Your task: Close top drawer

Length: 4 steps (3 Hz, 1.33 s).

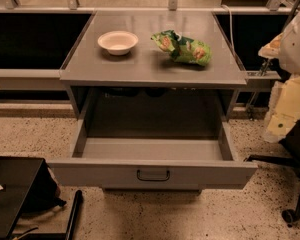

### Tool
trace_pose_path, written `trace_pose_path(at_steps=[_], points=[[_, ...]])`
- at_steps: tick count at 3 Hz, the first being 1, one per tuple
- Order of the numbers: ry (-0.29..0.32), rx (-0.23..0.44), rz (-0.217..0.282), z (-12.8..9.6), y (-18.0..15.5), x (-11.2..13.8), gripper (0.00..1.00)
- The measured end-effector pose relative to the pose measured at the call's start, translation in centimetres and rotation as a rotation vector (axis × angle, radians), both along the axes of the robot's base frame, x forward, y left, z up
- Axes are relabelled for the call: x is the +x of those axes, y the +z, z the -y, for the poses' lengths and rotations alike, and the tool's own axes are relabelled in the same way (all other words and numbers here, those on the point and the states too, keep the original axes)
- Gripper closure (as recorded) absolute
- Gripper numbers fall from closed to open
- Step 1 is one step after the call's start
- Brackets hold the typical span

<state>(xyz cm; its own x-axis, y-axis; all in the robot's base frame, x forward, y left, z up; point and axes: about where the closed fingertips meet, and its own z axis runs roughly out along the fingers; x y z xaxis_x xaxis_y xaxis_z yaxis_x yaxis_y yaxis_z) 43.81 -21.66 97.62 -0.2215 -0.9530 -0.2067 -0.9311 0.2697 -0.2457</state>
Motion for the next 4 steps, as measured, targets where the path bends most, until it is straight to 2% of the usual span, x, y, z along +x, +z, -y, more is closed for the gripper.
trace_pose_path(at_steps=[2, 3, 4], points=[[0.015, 0.024, 0.011, 0.1, -0.4, -0.5, 0.0], [0.041, 0.122, -0.006, 1.4, -4.6, -1.9, 0.0], [0.051, 0.288, -0.078, 2.8, -12.1, -5.6, 0.0]])
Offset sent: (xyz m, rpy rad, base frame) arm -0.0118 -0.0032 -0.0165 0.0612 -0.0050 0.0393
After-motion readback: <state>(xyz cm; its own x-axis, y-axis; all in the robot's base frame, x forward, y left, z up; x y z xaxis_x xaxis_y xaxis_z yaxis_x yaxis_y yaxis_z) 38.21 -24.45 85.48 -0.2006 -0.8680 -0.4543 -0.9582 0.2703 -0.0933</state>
